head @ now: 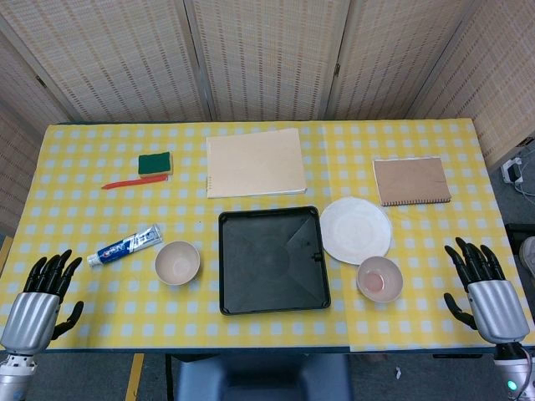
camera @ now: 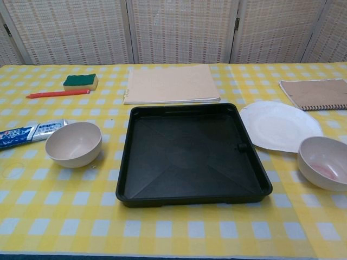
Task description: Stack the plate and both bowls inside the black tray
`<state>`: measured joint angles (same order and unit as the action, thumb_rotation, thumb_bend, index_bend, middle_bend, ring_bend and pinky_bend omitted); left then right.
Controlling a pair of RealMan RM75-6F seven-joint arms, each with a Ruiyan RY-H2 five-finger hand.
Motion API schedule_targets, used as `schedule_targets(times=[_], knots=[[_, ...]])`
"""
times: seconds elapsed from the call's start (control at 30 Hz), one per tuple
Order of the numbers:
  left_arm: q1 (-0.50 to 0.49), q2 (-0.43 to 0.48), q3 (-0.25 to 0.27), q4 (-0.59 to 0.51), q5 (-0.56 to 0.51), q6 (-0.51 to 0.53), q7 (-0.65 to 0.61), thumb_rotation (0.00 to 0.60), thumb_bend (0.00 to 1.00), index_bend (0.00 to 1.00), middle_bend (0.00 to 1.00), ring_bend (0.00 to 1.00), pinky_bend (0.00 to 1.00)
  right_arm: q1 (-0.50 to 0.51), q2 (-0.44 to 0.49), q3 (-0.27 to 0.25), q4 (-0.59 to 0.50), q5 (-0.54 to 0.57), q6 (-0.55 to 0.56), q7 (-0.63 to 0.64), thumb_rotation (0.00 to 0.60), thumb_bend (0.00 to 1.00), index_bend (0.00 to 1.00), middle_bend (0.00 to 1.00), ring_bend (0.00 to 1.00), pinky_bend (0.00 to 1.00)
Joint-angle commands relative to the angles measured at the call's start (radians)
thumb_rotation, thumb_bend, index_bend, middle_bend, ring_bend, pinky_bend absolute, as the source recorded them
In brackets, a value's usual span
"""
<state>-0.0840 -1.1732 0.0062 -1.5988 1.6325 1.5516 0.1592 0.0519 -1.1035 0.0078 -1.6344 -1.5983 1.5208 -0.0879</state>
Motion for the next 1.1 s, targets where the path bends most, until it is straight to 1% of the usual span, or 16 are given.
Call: schedule_targets(times=[0.03, 0.27, 0.37, 0.4, 0.47, 0.53, 0.63, 0.73, 1.0, 1.1], knots=[[-0.001, 0.000, -0.001, 0.001, 0.002, 0.000, -0.001, 0.600, 0.45, 0.03, 0.01, 0.00, 0.04, 0.000, -0.002, -0.001, 0.000, -0.003, 0.000, -0.007, 0.600, 0.39, 0.00, 0.00, 0.00, 0.00], [-0.003, 0.003, -0.002, -0.006, 0.001, -0.004, -0.004, 0.600, 0.45, 0.03, 0.01, 0.00, 0.04, 0.000, -0.002, -0.005, 0.005, -0.007, -0.007, -0.009, 0.600, 0.39, 0.00, 0.00, 0.00, 0.00], [-0.008, 0.000, -0.004, -0.003, 0.007, -0.005, -0.009, 0.600, 0.45, 0.03, 0.01, 0.00, 0.03, 0.010, 0.008, -0.007, 0.031, -0.027, -0.011, 0.013, 0.600, 0.39, 0.00, 0.00, 0.00, 0.00], [-0.010, 0.000, -0.003, -0.001, 0.006, -0.010, -0.011, 0.600, 0.45, 0.03, 0.01, 0.00, 0.04, 0.015, 0.010, -0.005, 0.052, -0.036, -0.009, 0.021, 0.600, 0.39, 0.03, 0.00, 0.00, 0.00], [-0.014, 0.000, -0.004, 0.002, 0.001, -0.019, -0.016, 0.600, 0.44, 0.03, 0.01, 0.00, 0.04, 0.022, 0.009, 0.002, 0.094, -0.048, -0.001, 0.034, 0.600, 0.39, 0.14, 0.00, 0.00, 0.00], [-0.019, 0.001, -0.008, 0.005, -0.007, -0.029, -0.023, 0.600, 0.44, 0.03, 0.01, 0.00, 0.04, 0.027, 0.001, 0.013, 0.148, -0.049, 0.011, 0.067, 0.600, 0.39, 0.30, 0.00, 0.00, 0.00], [-0.023, 0.002, -0.013, 0.006, -0.025, -0.042, -0.028, 0.600, 0.44, 0.03, 0.01, 0.00, 0.04, 0.034, -0.024, 0.025, 0.246, -0.051, 0.029, 0.128, 0.600, 0.39, 0.42, 0.00, 0.00, 0.00], [-0.024, 0.001, -0.015, 0.002, -0.034, -0.048, -0.021, 0.600, 0.44, 0.03, 0.01, 0.00, 0.04, 0.048, -0.065, 0.031, 0.356, -0.049, 0.024, 0.190, 0.600, 0.39, 0.47, 0.00, 0.00, 0.00], [-0.031, -0.010, -0.012, -0.001, -0.050, -0.073, 0.003, 0.600, 0.44, 0.03, 0.01, 0.00, 0.04, 0.121, -0.185, 0.029, 0.610, -0.042, -0.074, 0.343, 0.600, 0.39, 0.49, 0.03, 0.00, 0.00], [-0.038, -0.007, -0.013, -0.004, -0.065, -0.095, 0.004, 0.600, 0.44, 0.03, 0.01, 0.00, 0.03, 0.155, -0.248, 0.029, 0.710, -0.042, -0.106, 0.439, 0.600, 0.39, 0.49, 0.03, 0.01, 0.00]])
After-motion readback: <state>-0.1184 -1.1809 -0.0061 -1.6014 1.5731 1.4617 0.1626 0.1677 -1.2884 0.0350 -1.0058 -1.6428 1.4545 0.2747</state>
